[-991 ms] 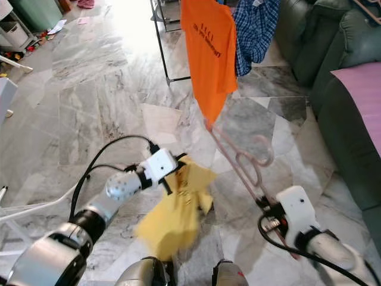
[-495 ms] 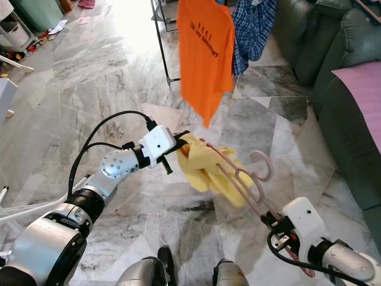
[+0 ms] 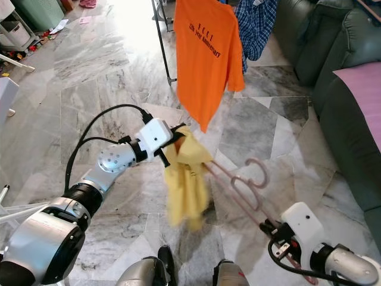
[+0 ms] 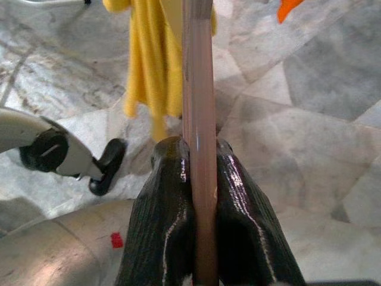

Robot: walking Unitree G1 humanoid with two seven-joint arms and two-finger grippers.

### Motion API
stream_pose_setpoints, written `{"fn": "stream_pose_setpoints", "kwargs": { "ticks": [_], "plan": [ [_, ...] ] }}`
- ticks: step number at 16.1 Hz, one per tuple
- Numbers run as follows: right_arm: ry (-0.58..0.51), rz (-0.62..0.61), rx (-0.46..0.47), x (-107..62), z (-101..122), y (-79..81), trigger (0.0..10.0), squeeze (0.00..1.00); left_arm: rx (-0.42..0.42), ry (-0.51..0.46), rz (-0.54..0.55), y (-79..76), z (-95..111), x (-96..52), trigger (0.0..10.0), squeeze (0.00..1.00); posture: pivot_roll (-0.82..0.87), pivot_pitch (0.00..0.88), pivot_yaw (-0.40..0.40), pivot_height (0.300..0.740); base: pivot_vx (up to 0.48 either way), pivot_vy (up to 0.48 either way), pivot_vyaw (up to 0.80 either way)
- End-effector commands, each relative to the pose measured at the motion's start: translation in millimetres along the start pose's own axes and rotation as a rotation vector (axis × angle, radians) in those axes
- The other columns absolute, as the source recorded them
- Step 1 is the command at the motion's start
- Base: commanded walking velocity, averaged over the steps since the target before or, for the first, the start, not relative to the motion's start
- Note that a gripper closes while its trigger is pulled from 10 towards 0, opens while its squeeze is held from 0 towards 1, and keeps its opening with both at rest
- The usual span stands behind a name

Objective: Hang hanger

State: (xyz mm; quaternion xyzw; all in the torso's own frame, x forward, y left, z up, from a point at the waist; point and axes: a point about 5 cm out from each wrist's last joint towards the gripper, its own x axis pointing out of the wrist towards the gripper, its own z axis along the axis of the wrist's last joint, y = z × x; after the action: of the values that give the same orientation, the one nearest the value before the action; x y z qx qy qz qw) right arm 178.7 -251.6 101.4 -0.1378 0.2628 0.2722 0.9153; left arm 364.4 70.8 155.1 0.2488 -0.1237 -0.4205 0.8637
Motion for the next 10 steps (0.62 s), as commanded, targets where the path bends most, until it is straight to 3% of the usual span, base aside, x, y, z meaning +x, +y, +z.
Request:
{"fn": "stream_pose_setpoints", "kwargs": {
  "ticks": [1, 7, 10],
  "plan": [
    [-0.003, 0.049, -0.004, 0.6, 1.7, 8.2, 10.0, 0.0, 0.02, -0.013, 0.017, 7.8, 2.7, -2.3, 10.0, 0.0, -0.24, 0.259, 0.169, 0.74, 0.0, 0.0, 0.0],
    [0.047, 0.185, -0.006, -1.7, -3.0, 22.0, 10.0, 0.0, 0.004, -0.002, -0.007, 2.6, -1.9, -4.1, 10.0, 0.0, -0.25, 0.26, 0.162, 0.74, 0.0, 0.0, 0.0],
    [0.054, 0.191, -0.027, 1.4, -2.1, 19.1, 10.0, 0.0, -0.007, -0.016, -0.03, -0.7, -1.2, -3.4, 10.0, 0.0, -0.25, 0.258, 0.16, 0.74, 0.0, 0.0, 0.0]
  ]
}}
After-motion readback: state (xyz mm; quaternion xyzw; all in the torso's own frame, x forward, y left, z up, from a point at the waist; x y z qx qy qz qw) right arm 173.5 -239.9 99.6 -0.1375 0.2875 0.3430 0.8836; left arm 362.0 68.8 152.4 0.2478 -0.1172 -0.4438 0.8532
